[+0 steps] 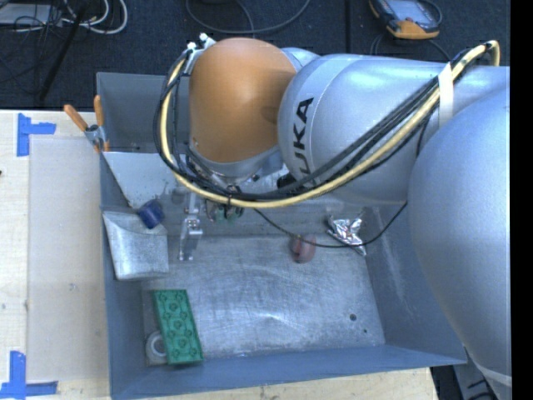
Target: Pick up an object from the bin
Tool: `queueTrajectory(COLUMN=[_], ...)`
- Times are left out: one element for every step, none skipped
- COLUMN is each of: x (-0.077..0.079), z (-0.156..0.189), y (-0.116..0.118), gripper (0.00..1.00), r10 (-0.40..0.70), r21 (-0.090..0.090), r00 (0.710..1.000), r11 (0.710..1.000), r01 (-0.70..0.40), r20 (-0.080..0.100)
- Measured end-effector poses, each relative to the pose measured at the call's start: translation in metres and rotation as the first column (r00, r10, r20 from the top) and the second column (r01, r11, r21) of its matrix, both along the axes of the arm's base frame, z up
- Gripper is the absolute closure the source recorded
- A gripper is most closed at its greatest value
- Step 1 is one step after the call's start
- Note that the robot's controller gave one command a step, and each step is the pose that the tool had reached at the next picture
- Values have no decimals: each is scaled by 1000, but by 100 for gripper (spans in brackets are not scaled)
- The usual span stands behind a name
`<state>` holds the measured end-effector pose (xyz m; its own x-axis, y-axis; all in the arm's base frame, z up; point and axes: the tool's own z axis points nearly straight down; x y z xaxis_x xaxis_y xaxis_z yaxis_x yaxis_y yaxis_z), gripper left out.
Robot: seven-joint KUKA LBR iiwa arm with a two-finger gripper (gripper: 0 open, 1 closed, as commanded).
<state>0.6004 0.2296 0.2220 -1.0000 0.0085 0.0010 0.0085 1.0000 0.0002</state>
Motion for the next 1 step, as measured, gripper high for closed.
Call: queueTrajectory(x=[-80], z=[-95], y=[-17], gripper=[0], r10=[-134], r21=[-6], r00=[991], r11=[991], r01=[134], r20=[-11])
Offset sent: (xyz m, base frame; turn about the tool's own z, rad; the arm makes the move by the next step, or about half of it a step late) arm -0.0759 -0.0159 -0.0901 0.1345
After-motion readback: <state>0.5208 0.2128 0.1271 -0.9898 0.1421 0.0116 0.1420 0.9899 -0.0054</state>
